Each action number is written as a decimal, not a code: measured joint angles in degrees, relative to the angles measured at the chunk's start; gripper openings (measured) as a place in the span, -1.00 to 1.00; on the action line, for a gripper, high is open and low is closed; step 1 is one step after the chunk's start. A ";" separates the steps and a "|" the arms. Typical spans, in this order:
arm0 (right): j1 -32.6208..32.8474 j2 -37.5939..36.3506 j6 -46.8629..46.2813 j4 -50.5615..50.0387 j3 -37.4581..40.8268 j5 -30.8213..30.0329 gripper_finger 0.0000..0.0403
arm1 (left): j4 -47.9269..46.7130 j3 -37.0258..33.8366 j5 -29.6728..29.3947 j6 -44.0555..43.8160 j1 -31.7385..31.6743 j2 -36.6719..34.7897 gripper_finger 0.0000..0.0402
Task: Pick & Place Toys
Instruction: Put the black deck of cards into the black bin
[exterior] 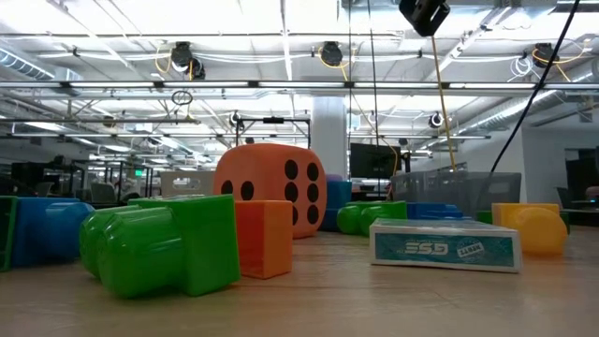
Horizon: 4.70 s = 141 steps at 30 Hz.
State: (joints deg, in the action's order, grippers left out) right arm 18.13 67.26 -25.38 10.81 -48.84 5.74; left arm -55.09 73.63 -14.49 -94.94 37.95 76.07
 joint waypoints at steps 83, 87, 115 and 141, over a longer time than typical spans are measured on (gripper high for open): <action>-0.02 0.07 -9.85 18.01 15.13 -7.15 -0.37 | 5.51 -21.03 11.86 -30.95 -2.52 16.48 0.89; -0.02 0.07 -10.66 18.58 15.74 -7.15 -0.37 | 5.45 -21.01 11.89 -28.80 -4.02 16.48 0.89; -0.02 0.04 -11.40 18.53 15.76 -7.17 -0.37 | 10.21 -21.00 14.68 -34.47 -8.74 16.57 0.89; -0.02 0.02 -10.98 18.47 15.76 -7.15 -0.37 | 12.74 -20.90 20.28 -24.28 -13.50 20.82 0.60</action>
State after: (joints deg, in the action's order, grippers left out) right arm 18.11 67.29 -36.35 29.28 -33.08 -1.41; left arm -42.35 52.73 5.79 -119.21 24.45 96.90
